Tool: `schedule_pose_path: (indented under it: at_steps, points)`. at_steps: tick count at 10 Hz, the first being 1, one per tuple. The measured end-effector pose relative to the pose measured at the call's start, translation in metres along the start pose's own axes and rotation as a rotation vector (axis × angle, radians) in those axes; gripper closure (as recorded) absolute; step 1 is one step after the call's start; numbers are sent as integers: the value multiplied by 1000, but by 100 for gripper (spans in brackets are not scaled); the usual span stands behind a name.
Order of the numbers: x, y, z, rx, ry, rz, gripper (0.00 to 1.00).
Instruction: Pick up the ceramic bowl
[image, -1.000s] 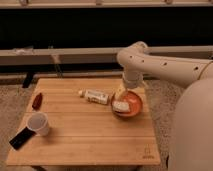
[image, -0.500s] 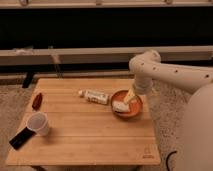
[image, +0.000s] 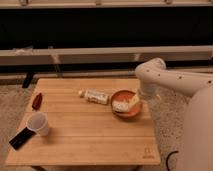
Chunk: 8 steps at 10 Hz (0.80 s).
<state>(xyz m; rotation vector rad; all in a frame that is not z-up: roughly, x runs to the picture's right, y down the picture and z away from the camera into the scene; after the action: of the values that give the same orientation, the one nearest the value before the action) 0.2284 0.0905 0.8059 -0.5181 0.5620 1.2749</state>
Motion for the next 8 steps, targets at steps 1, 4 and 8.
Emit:
schedule_pose_path:
  at_steps: [1,4,8]
  points:
    - [-3,3,9,-6,3,9,2]
    - [-4,-4,31,-9,29,37,2]
    - [-7,0,57,-14,59,66,2]
